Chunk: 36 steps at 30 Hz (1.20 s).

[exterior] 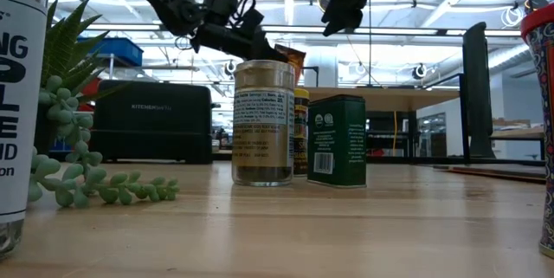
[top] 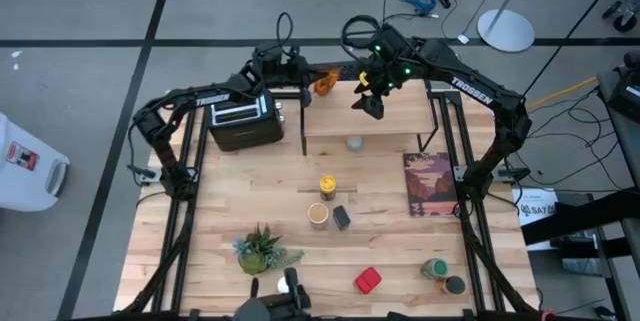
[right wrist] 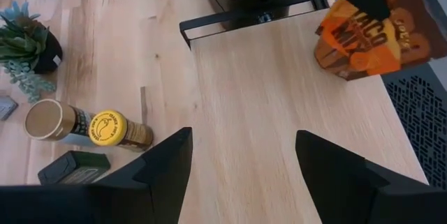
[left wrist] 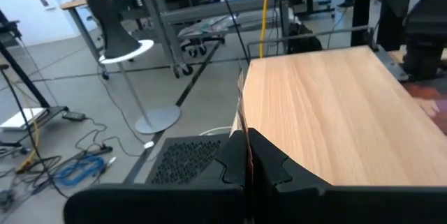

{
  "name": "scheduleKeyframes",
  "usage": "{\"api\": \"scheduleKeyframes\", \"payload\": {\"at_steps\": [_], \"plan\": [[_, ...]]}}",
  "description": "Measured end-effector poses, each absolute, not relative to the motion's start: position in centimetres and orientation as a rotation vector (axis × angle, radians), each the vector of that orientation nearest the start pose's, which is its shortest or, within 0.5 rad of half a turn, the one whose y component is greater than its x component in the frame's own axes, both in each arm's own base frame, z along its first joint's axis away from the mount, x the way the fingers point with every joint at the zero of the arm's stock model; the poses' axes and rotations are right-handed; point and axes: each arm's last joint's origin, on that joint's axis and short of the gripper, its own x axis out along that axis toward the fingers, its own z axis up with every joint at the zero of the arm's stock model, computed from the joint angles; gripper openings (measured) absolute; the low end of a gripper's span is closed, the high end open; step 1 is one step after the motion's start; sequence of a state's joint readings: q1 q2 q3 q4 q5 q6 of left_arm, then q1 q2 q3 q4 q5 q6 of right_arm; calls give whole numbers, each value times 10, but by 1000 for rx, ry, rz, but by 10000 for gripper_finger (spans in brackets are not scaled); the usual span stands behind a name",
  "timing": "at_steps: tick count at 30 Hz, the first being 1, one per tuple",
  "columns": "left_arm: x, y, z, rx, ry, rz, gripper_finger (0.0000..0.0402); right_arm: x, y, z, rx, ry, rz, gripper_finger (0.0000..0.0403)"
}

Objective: Shelf spices
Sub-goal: Put the brown seasoning bag on the shelf

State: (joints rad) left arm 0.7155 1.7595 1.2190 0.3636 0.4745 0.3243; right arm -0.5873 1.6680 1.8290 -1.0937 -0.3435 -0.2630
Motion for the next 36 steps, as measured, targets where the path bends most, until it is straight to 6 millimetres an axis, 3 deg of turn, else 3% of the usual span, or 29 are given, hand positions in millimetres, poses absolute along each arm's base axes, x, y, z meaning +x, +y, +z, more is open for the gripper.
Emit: {"api": "scheduleKeyframes", "payload": {"at_steps": [16, 25, 36], "plan": [[304, 265, 268, 200, 195, 216, 0, 284, -177, 388, 173, 855, -112, 242], [298, 269, 260, 152, 274, 222, 37, 284, -177, 388, 174, 855, -113, 242], [299, 268, 260, 153, 265, 197, 43, 284, -177, 388, 172, 851, -115, 242]]}}
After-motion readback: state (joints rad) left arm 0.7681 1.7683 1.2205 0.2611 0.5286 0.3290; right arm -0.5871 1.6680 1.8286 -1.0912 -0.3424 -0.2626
